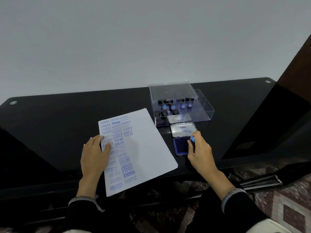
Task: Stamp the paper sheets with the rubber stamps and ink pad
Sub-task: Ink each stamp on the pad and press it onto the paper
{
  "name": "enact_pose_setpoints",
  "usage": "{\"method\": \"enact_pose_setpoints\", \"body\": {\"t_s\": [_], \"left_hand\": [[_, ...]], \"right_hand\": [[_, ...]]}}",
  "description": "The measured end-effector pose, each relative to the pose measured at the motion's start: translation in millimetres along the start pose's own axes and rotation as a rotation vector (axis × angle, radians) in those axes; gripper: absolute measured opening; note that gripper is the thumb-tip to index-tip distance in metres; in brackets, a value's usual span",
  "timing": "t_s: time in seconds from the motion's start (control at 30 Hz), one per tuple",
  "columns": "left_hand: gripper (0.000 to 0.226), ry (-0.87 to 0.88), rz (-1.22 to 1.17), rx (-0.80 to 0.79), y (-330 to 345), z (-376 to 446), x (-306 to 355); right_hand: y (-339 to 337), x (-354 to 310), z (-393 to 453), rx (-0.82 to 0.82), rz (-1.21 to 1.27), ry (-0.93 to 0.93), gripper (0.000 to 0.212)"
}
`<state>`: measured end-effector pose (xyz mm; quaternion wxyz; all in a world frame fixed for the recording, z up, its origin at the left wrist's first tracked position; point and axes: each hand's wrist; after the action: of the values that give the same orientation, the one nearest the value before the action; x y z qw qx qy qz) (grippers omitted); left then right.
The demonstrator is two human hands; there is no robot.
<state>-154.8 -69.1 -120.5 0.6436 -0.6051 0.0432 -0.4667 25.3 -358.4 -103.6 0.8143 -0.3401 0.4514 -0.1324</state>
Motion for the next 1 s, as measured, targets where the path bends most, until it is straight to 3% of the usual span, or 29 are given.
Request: {"method": "enact_pose_setpoints", "body": {"t_s": [0.33,0.8,1.0], "left_hand": [[0.044,-0.002,-0.012,0.004,0.7,0.4,-0.8],[0.043,-0.007,-0.019,0.026,-1.7,-1.3,5.0],[0.036,0.024,-0.102,0.034,-5.9,1.5,14.0]], "right_hand": [[-6.2,1.2,5.1,-0.067,0.123,0.045,0.020],[-3.5,0.0,0.0,-0.036,0.092,0.043,0.021],[-4.7,-23.5,0.0,-0.030,-0.104,0.061,0.020]]}}
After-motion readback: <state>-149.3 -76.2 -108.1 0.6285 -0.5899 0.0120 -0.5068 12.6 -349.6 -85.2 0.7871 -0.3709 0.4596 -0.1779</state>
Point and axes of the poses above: each hand's wrist, its own z-axis towards the middle knuckle, its own y-axis out of the palm, x = y × z, and after that the axes turned 4 degrees about y, right-handed
